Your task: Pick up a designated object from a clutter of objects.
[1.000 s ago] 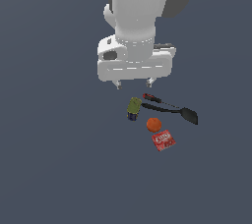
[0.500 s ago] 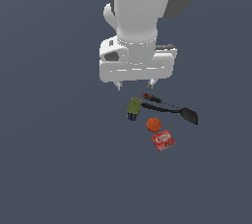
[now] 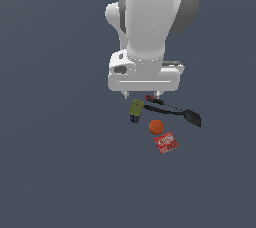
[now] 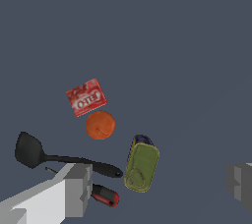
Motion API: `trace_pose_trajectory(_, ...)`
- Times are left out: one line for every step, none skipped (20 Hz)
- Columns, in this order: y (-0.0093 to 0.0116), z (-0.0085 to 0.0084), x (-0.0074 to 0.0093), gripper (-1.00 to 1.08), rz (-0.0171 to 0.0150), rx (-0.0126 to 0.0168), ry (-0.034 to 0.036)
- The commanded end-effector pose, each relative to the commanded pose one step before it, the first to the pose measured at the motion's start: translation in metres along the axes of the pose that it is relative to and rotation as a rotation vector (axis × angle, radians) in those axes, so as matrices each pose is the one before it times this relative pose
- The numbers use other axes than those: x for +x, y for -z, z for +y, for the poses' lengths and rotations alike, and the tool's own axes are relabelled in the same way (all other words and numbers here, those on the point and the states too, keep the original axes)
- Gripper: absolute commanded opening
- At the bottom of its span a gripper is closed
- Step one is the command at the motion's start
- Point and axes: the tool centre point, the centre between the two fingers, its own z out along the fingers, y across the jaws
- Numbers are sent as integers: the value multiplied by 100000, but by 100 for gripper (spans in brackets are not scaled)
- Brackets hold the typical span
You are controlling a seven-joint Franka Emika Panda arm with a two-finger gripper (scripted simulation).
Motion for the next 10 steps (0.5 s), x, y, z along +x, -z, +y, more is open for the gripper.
trace_pose_trajectory(-1261, -586, 127, 100, -166, -258, -4036)
trace_pose_trajectory(-562, -264, 39, 100, -55, -116, -1828)
trace_pose_trajectory(-591, -279, 28, 100, -55, -122, -1918)
trace_pose_trajectory(-599, -284, 14, 100, -52, -123, -1938)
trace_pose_trajectory(-599, -285, 0, 100, -48, -122, -1935)
trace_pose_trajectory(-599, -285, -14, 100, -45, -122, -1932)
trace_pose_trajectory(-599, -285, -28, 100, -42, -121, -1929)
trace_pose_trajectory(-599, -284, -42, 100, -39, -120, -1925)
trace_pose_trajectory(-598, -282, -55, 100, -36, -119, -1923)
trace_pose_trajectory(-598, -280, -69, 100, -33, -118, -1919)
